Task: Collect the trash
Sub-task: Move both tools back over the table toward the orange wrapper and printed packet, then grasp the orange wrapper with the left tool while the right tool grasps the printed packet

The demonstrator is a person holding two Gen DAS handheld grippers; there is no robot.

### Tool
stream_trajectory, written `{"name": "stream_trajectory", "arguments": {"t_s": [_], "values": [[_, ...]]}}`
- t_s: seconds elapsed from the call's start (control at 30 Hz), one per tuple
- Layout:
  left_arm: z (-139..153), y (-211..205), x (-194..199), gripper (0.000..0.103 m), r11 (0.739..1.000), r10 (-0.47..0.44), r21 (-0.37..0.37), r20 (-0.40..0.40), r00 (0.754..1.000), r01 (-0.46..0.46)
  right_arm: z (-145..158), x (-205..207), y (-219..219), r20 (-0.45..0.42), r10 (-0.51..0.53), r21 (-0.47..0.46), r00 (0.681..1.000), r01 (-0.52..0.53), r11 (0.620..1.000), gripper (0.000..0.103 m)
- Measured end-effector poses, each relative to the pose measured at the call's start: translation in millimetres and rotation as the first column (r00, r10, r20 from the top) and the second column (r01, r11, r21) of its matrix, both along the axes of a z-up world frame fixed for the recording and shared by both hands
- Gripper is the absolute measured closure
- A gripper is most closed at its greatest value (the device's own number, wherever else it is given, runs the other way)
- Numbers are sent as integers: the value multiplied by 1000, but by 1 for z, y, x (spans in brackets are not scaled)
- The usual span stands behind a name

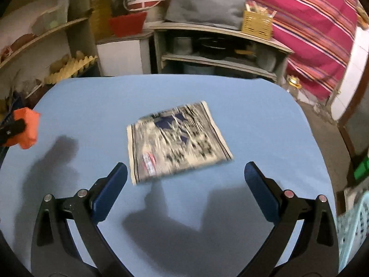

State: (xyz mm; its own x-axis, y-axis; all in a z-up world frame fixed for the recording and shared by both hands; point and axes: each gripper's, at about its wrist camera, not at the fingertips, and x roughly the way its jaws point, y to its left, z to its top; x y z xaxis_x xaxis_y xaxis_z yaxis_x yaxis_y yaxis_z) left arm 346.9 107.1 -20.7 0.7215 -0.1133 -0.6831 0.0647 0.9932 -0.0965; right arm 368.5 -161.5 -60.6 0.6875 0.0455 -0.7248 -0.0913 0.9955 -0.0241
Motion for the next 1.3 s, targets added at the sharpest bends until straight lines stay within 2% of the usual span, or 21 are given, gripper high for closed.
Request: {"name": "stream_trajectory", "arguments": {"t_s": [0.1, 0.17, 0.3, 0.33, 0.4, 0.43, 0.5, 0.77, 0.9, 1.07, 1.3], "values": [[5, 7, 2, 88, 1000, 3, -26, 7, 1000, -3, -6, 28, -11, -55, -13, -30, 998, 12, 999, 4], [7, 11, 4, 88, 999, 0, -48, 7, 1000, 1, -10, 38, -23, -53, -37, -33, 998, 36, 999, 4], [6, 12, 8, 88, 996, -7, -86, 0, 1000, 7, -32, 59, -50, -146, -49, 87, 988, 62, 994, 4], [6, 12, 8, 88, 996, -10, -86, -2, 1000, 9, -34, 60, -50, -147, -47, 87, 988, 60, 994, 5], [5, 8, 9, 88, 997, -13, -78, -1, 1000, 12, -37, 58, -42, -127, -34, 28, 991, 38, 999, 11], [5, 7, 9, 88, 997, -12, -77, -2, 1000, 12, -36, 57, -37, -115, -17, 8, 993, 18, 1000, 18], [5, 6, 10, 88, 997, -8, -82, -5, 1000, 8, -34, 56, -30, -107, 18, 10, 994, -17, 1000, 38], [7, 9, 11, 88, 997, -7, -76, 2, 1000, 7, -31, 54, -29, -102, 40, 6, 994, -39, 999, 81], [13, 7, 8, 88, 997, -11, -80, 12, 1000, 12, -28, 42, -33, -88, 25, -32, 996, -27, 999, 88], [26, 0, -3, 88, 997, -25, -74, 42, 999, 28, -10, 13, -51, -44, -23, -82, 999, 19, 996, 90], [35, -19, -16, 88, 997, -49, -56, 61, 997, 52, 27, -54, -107, 32, -122, -53, 992, 124, 991, 94]]}}
